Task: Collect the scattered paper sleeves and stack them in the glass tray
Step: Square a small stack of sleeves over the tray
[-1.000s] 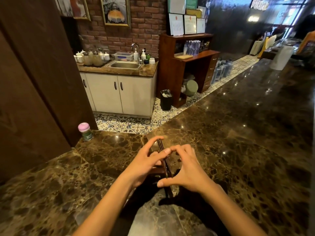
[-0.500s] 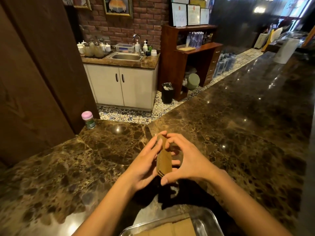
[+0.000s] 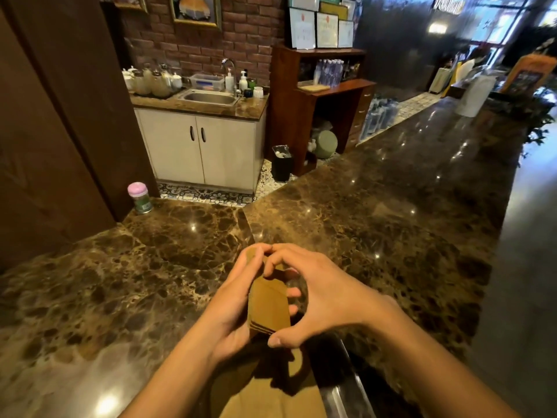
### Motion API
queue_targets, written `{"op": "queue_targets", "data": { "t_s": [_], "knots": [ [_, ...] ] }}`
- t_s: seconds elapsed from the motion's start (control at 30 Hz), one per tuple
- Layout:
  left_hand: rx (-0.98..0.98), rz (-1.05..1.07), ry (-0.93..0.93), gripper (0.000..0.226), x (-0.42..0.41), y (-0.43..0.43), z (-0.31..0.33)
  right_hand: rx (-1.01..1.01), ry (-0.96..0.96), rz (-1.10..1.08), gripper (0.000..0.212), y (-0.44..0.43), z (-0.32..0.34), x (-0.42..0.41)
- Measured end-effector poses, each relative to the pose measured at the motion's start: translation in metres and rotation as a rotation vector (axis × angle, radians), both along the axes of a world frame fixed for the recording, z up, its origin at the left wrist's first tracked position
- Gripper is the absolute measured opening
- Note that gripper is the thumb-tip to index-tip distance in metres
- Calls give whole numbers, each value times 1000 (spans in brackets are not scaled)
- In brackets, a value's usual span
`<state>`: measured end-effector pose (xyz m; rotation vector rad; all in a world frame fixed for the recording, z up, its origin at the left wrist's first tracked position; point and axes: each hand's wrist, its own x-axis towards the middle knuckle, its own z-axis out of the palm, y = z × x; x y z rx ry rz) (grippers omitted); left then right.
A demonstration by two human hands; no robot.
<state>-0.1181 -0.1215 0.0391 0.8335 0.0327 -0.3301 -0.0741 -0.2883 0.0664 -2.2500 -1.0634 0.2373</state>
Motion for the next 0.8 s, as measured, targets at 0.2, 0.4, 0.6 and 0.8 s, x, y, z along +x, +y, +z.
{"op": "queue_targets", "data": {
  "t_s": [0.2, 0.4, 0.6, 0.8],
  "knots": [
    [248, 39, 32, 41, -46, 2, -1, 119, 108, 41, 73, -14, -3, -26],
    [1488, 102, -605, 42, -107, 43, -43, -202, 381, 101, 66, -51, -10, -38],
    [1959, -385, -637, 67, -135, 47, -71, -880, 155, 167, 94, -31, -46, -72],
    [1988, -538, -507, 79, -132, 41, -77, -859, 58, 104, 114, -26, -73, -82]
  ]
}}
